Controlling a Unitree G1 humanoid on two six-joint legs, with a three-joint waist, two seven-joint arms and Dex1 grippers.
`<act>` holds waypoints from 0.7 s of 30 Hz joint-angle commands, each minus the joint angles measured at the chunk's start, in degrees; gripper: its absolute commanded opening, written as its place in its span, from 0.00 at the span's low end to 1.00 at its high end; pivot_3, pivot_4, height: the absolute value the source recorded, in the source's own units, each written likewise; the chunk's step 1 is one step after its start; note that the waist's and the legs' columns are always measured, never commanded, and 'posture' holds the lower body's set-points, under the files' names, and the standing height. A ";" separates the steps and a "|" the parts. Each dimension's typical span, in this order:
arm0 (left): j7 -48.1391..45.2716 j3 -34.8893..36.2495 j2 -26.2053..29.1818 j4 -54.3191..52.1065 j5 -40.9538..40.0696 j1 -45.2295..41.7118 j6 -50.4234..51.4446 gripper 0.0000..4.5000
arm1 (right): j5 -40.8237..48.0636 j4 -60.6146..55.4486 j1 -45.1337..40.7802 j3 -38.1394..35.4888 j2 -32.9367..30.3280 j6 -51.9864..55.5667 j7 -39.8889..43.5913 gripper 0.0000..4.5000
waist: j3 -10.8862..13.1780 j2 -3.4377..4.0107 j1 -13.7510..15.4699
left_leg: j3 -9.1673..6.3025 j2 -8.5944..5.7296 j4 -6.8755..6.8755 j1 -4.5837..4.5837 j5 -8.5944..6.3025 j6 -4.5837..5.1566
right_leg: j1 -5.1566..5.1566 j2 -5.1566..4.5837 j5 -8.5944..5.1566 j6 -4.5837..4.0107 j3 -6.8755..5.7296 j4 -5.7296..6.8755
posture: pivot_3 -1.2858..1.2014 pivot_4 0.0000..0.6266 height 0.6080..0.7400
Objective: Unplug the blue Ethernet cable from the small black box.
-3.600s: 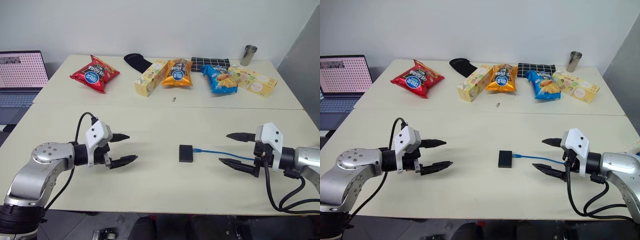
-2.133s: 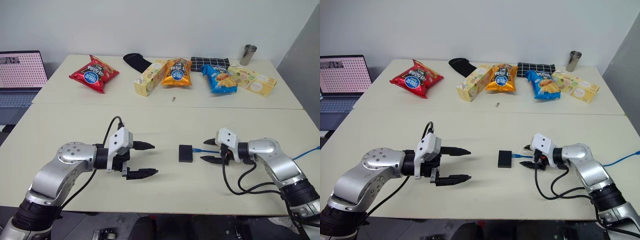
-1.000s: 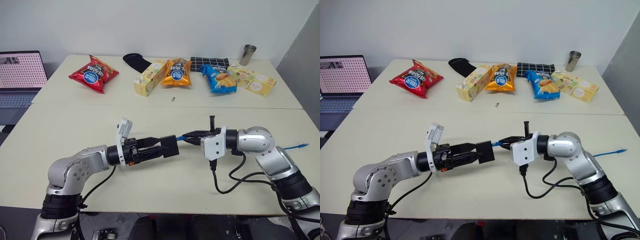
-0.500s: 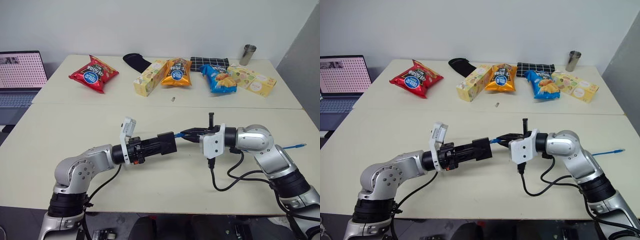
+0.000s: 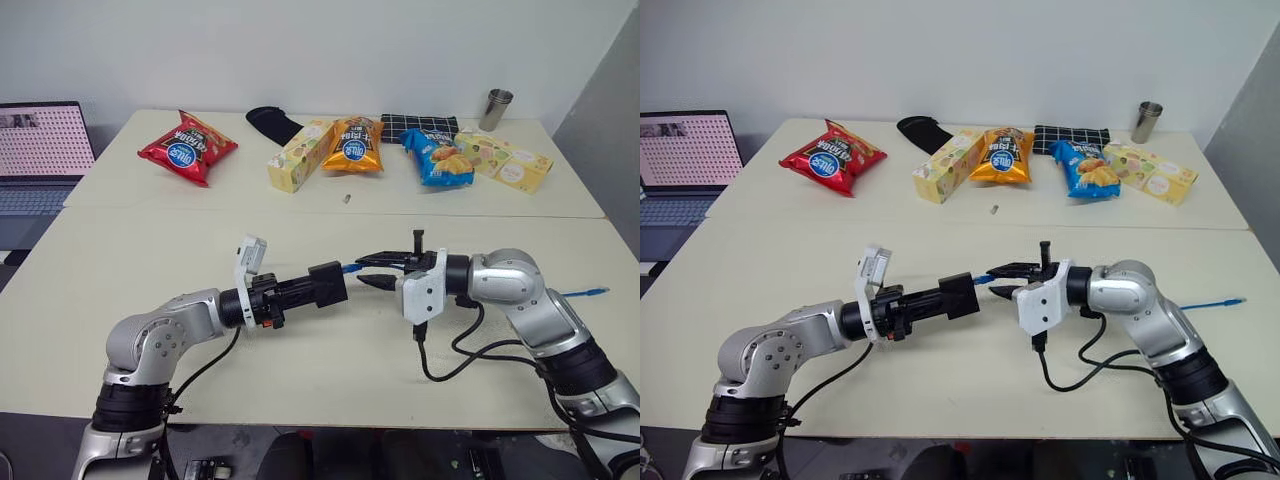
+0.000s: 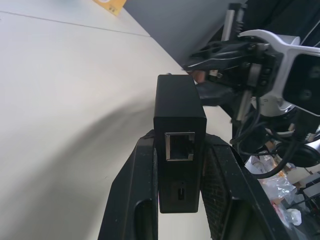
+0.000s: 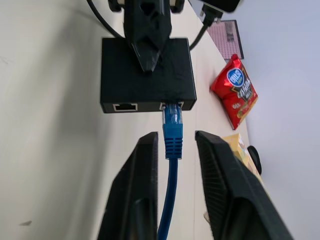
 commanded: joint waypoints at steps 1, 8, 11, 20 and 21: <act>-4.58 -2.11 2.31 -0.44 3.82 -1.55 -5.29 0.17 | 11.02 -8.58 2.45 -2.88 -2.08 11.31 4.29 0.48 | 0.00 0.00 0.07 | -0.01 0.00 0.00 0.00 0.00 0.00 | 0.01 0.00 0.00 0.00 -0.01 0.00 | 0.52 0.24 1.00; -19.52 -9.34 7.37 0.01 14.38 -3.24 -22.18 0.17 | 38.87 -20.63 5.67 -9.95 -1.58 51.27 -0.20 0.52 | 0.01 0.01 0.04 | -0.04 0.01 -0.01 -0.01 0.00 0.00 | 0.02 0.00 0.00 0.00 -0.03 -0.01 | 0.52 0.24 1.00; -23.14 -10.62 8.09 1.03 16.20 -4.24 -25.72 0.17 | 41.84 -20.67 5.96 -10.58 -0.53 57.54 -2.86 0.52 | 0.01 0.01 0.04 | -0.03 0.00 -0.03 -0.01 0.00 0.00 | 0.02 0.00 0.00 -0.01 -0.01 -0.06 | 0.52 0.24 1.00; -25.30 -11.39 7.67 1.33 17.75 -6.11 -27.46 0.17 | 49.16 -18.97 4.51 -10.70 1.62 68.07 -3.27 0.52 | 0.01 0.01 0.03 | -0.03 -0.03 -0.04 -0.04 -0.02 0.03 | 0.01 0.01 0.00 0.00 0.00 -0.07 | 0.52 0.24 1.00; -25.32 -11.33 7.69 1.32 17.81 -6.04 -27.48 0.17 | 49.82 -19.06 4.40 -10.73 1.56 68.72 -3.12 0.52 | 0.01 0.01 0.02 | -0.03 -0.03 -0.04 -0.04 -0.02 0.03 | 0.01 0.01 0.00 0.00 0.00 -0.08 | 0.52 0.24 1.00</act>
